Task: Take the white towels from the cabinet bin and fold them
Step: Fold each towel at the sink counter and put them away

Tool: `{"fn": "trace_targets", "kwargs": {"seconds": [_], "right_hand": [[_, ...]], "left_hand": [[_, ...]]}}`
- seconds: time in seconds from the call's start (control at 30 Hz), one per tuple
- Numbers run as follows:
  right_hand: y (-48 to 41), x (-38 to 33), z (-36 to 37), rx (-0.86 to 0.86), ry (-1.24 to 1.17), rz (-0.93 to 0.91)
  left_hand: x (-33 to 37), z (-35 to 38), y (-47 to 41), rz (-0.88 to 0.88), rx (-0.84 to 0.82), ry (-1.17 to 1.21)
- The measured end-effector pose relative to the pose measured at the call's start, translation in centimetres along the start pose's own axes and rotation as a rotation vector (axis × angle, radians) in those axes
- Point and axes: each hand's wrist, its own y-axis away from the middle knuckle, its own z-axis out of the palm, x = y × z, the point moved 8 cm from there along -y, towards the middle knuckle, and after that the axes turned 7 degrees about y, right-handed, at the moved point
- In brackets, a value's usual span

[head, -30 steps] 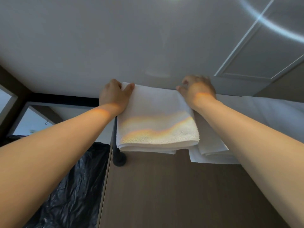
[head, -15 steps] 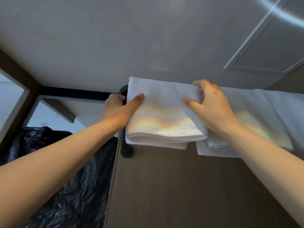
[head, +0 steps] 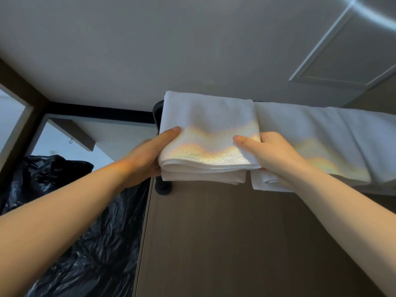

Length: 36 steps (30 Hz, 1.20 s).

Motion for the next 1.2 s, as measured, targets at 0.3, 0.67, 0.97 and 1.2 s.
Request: {"fn": "trace_targets", "kwargs": {"seconds": [0.3,0.67,0.97,1.2], "right_hand": [[1.5,1.3,1.9,-0.058,-0.167,-0.058],[2.3,3.8,3.8,-0.019,-0.133,-0.028],[2.5,4.0,5.6,-0.268,-0.585,0.122],[3.0,3.5,6.1,-0.247,-0.655,0.129]], "left_hand": [[-0.1,-0.5,1.7,0.020,0.070,0.051],[-1.9,-0.6,2.8,0.038,0.117,0.140],[-1.8,-1.0,3.2,0.018,0.075,0.199],[-2.3,-1.5,2.8,0.019,0.097,0.156]]}}
